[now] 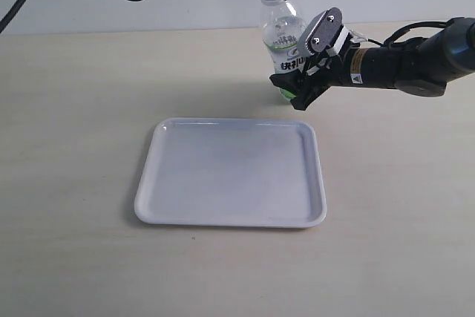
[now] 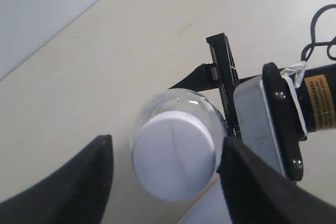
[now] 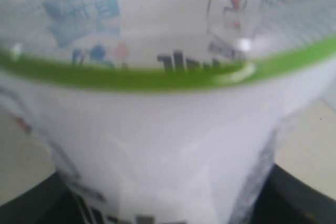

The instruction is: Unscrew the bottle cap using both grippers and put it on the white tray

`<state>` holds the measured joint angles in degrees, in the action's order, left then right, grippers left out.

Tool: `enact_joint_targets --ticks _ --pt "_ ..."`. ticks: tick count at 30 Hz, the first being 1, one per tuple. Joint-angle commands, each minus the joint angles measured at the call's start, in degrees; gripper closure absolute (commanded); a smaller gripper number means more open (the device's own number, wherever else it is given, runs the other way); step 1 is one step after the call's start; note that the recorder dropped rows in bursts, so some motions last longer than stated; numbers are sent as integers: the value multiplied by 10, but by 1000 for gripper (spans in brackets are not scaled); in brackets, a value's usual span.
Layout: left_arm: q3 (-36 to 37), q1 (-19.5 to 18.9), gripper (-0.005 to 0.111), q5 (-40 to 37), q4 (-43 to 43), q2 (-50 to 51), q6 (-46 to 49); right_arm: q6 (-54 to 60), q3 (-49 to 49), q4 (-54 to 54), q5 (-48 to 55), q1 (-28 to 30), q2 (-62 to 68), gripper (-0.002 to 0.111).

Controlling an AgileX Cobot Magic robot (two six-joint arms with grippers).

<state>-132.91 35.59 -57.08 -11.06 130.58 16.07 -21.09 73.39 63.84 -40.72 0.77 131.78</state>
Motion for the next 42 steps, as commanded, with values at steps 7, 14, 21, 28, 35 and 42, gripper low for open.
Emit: enact_joint_targets --ticks 7,14,21,28,35,42 --pt "1 -2 62 -9 -19 0 -2 -1 -4 6 0 -1 3 108" --pt "1 -2 105 -15 -33 0 -10 -1 -4 6 0 -1 3 108" --pt "1 -2 107 -13 -30 0 -78 -1 -4 6 -1 -1 3 108" --pt "1 -2 107 -13 -12 0 -196 1 -4 8 2 -1 3 108" --pt "1 2 107 -11 21 0 -335 -1 -4 8 2 -1 3 108" --pt "1 16 107 -4 29 0 -423 1 -4 8 2 -1 3 108"
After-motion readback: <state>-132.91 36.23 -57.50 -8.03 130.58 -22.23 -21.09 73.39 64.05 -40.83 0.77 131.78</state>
